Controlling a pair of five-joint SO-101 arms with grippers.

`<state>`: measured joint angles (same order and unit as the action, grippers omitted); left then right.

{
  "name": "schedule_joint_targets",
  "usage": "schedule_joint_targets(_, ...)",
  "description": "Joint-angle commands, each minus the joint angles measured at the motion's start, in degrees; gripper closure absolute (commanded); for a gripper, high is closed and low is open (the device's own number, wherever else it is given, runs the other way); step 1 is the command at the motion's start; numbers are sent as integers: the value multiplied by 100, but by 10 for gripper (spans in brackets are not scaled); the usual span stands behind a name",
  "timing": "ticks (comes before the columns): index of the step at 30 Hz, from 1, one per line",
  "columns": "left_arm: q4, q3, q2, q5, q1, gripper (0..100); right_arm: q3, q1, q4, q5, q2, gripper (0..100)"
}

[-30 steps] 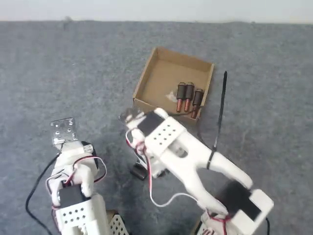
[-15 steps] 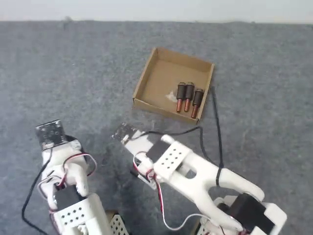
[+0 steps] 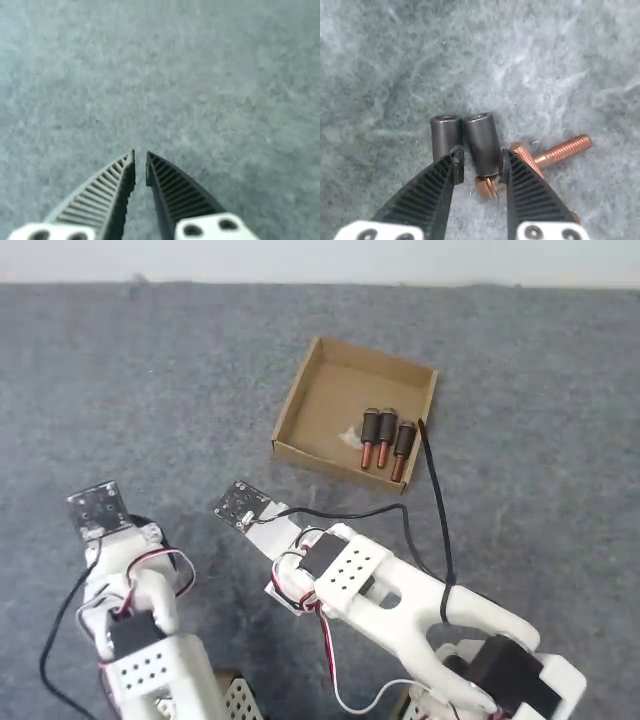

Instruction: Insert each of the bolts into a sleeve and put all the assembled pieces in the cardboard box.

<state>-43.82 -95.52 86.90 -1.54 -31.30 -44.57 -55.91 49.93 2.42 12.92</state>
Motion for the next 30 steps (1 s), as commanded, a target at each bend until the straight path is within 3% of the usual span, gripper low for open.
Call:
schedule_joint_targets(1,571,716,-1459,-35,18,937,35,-22,-75,88,259,892)
schedule_joint_targets(7,756,1763,-3622,-35,-9,920,35,110,-75,167,259,892)
schedule_joint_targets(13,730,2686,-5108,-70,-387,923,35,295,-75,1090,259,892)
schedule_joint_targets(23,396,3292,-5890,-70,-387,921,-457,382,-945,2004,259,892)
schedule_joint_targets(30,-62,3873,-6585,-44,-387,920,-492,382,-1015,2031,251,892)
